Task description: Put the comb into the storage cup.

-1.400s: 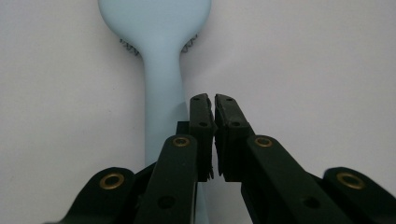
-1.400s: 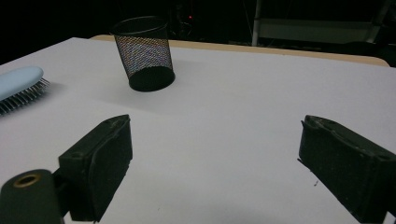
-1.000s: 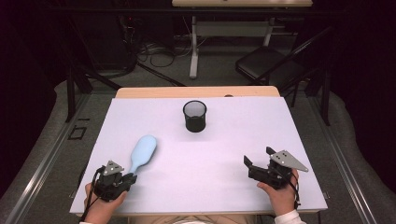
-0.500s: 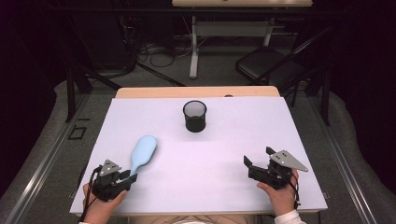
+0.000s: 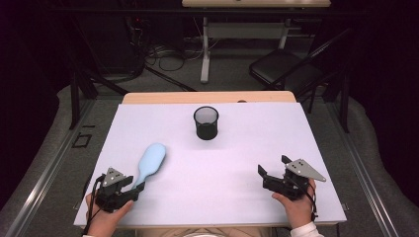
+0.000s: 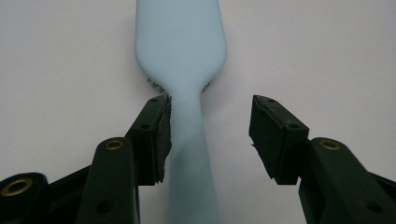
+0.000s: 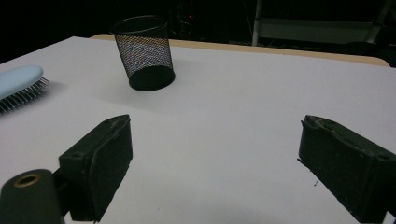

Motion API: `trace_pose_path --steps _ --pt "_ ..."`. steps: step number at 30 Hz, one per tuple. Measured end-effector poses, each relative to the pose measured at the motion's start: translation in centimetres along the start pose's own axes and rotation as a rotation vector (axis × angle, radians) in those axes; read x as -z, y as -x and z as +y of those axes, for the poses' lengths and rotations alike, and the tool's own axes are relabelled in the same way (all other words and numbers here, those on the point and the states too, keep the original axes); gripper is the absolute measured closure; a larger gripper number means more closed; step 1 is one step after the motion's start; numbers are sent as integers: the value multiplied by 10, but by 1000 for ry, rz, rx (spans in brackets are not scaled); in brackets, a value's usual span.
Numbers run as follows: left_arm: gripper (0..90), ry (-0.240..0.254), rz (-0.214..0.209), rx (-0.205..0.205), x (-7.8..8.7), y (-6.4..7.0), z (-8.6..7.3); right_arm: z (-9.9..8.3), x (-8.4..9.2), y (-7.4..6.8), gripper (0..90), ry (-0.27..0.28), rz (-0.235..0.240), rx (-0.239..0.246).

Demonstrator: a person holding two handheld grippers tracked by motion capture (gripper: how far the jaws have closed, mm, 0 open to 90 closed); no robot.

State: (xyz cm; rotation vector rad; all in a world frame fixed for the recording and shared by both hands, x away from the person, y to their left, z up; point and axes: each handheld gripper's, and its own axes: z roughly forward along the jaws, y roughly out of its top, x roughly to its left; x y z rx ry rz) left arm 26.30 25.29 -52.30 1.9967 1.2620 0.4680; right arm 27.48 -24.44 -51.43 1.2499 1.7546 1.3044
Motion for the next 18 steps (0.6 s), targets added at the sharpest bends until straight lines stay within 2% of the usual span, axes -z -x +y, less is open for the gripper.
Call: trace_pose_path --steps 2,7,11,18 --pt "484 4 -1 14 0 -1 0 0 0 0 96 -2 2 0" --pt "484 14 -19 17 1 -3 1 0 0 0 96 4 1 0" --pt "481 14 -11 28 2 -4 0 0 0 0 96 4 2 0" --pt "428 46 -20 28 4 -4 1 0 -1 0 95 5 1 0"
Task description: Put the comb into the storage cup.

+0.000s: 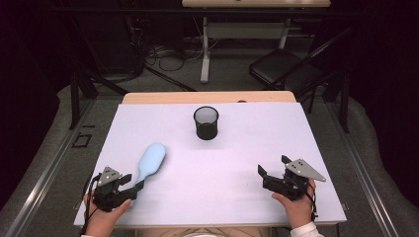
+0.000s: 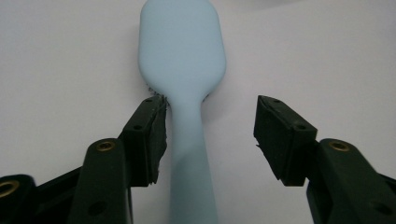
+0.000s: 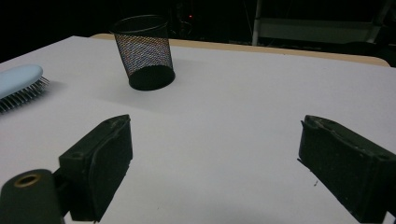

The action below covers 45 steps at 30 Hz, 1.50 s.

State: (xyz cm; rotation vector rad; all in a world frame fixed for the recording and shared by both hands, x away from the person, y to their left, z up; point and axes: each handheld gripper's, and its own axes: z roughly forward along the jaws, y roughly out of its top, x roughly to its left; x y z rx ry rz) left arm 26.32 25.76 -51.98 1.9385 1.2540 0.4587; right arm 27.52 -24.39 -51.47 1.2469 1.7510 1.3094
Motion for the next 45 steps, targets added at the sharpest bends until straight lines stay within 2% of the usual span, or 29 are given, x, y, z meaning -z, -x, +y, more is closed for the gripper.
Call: trace_pose_path --steps 8,11,14,22,24,28,38,45 --pt "310 0 -5 -2 0 -1 2 0 0 0 95 -5 -1 1" --pt "224 -12 -13 -7 -2 -2 3 0 0 0 96 -9 1 -2" --pt "187 -8 -15 -8 -4 -2 3 0 0 -1 96 -10 0 2" --pt "115 2 -38 19 -5 -3 4 0 0 0 96 -13 2 -2" --pt "88 -8 -52 23 -6 -3 5 0 0 -1 96 -15 3 -1" --pt "6 1 -48 28 -6 -3 6 0 0 -1 96 -12 2 -2" --pt "5 6 -59 47 -5 -6 11 0 0 0 96 -10 -3 -5" --pt "5 18 -55 43 -3 -7 14 0 0 0 96 -11 -2 -6"
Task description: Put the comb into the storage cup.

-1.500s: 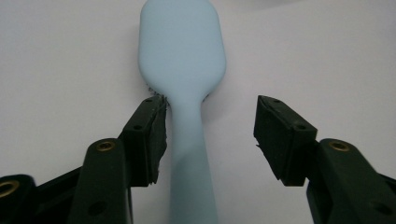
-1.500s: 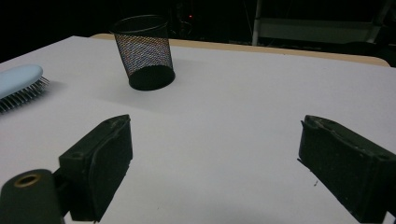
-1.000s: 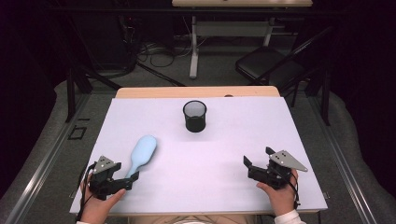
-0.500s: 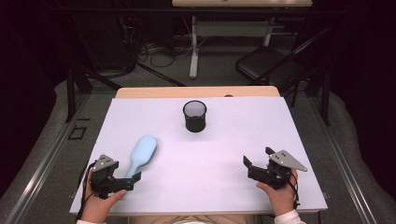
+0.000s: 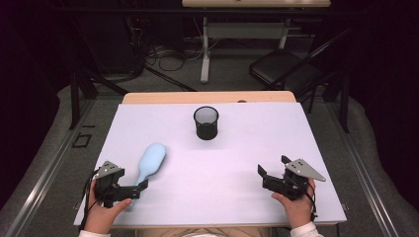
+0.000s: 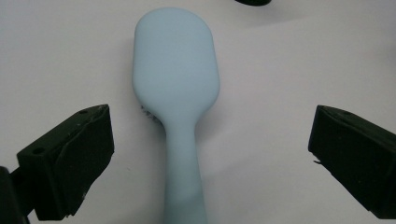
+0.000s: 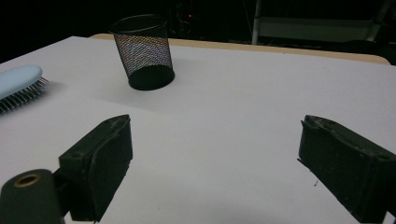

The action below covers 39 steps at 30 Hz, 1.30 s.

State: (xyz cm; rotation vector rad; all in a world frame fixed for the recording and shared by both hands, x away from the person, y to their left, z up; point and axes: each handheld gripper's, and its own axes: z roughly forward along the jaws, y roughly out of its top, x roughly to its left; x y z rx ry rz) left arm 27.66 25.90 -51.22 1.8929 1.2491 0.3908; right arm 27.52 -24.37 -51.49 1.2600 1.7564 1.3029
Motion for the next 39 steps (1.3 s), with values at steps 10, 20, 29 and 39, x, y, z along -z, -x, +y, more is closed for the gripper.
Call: trace_pose_path --steps 10,20,29,39 --pt "5 -23 10 -12 1 3 6 0 0 0 96 1 0 -3" --pt "5 -42 -7 -8 1 1 12 0 0 0 96 0 -1 -5" --pt "5 -64 3 -7 -1 -2 16 0 0 0 96 0 -2 -5" --pt "5 -94 -1 -6 -4 -5 24 0 0 0 96 -1 -1 -5"
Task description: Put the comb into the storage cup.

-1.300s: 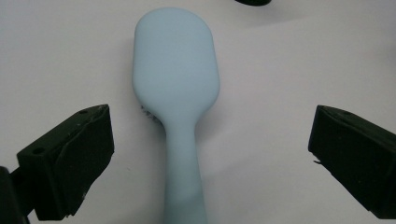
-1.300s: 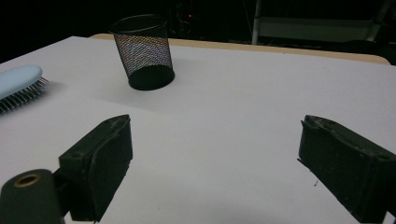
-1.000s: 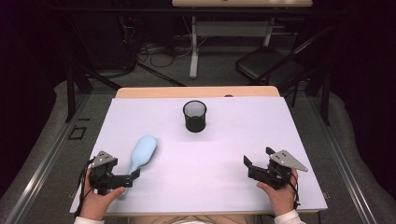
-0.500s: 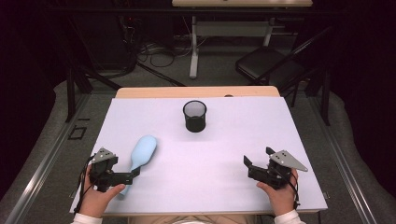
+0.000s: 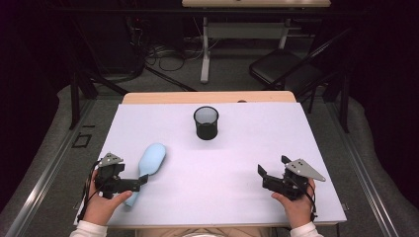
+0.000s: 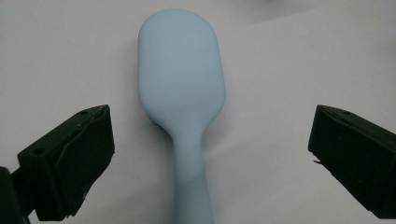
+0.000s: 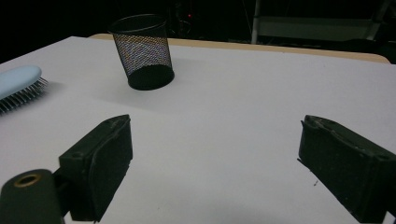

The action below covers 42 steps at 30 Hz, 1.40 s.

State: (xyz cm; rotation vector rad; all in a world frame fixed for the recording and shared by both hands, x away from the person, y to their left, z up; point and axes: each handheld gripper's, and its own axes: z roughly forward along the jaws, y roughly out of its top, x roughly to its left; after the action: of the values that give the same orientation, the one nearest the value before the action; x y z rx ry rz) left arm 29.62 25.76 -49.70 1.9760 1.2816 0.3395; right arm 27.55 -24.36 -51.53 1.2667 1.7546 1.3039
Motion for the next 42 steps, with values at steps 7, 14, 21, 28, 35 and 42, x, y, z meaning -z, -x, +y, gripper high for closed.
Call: trace_pose_path --steps 7,14,21,28,35,42 --pt "5 -18 5 3 -1 -2 4 0 0 0 96 -1 0 1" --pt "5 -50 8 -3 -2 -5 7 0 0 0 96 -2 0 1" --pt "5 -78 10 -5 -4 -6 12 0 0 0 96 -2 -1 4" --pt "5 -110 18 -11 -6 -6 16 0 -1 0 96 -3 0 2" --pt "5 -138 30 -27 -7 -6 21 0 -1 0 96 -4 1 -1" --pt "5 -180 24 -14 -10 -4 26 -1 -1 0 97 -4 2 -5"
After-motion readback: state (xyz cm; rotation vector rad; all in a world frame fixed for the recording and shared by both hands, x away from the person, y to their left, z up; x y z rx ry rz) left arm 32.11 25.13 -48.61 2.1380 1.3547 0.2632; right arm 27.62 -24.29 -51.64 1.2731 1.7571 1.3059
